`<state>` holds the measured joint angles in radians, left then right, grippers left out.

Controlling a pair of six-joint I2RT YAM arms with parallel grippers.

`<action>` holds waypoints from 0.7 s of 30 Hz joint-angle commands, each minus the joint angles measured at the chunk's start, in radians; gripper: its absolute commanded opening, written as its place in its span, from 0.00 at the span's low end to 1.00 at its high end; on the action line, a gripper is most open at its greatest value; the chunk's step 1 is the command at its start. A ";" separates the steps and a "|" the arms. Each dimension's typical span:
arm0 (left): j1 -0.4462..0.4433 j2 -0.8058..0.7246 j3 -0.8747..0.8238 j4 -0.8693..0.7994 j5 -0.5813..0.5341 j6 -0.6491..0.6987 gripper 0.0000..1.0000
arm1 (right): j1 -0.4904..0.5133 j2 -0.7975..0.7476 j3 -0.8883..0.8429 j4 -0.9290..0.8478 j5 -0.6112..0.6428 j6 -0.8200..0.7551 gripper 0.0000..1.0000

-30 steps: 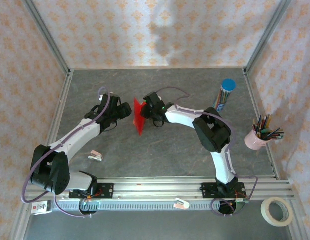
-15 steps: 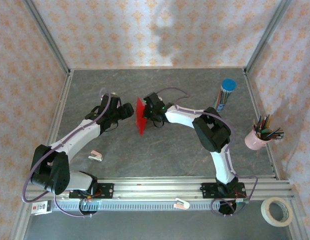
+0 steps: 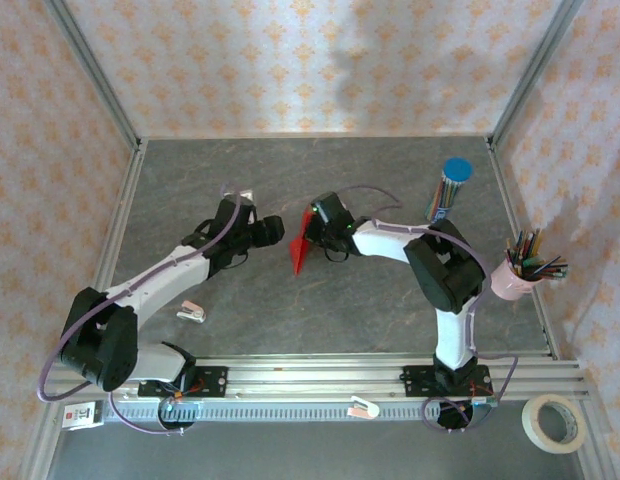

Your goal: Fold a paper plane with a square sheet of paper (pick it up from the middle)

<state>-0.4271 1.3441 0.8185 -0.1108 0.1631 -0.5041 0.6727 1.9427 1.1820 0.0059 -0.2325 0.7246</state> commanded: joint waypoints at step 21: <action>-0.239 0.130 -0.212 0.464 -0.107 0.162 0.71 | -0.027 -0.036 -0.071 0.068 -0.054 0.074 0.08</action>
<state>-0.6518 1.4445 0.6136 0.2863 0.0986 -0.3782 0.6533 1.9396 1.1301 0.0547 -0.2836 0.7853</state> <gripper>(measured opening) 0.714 0.084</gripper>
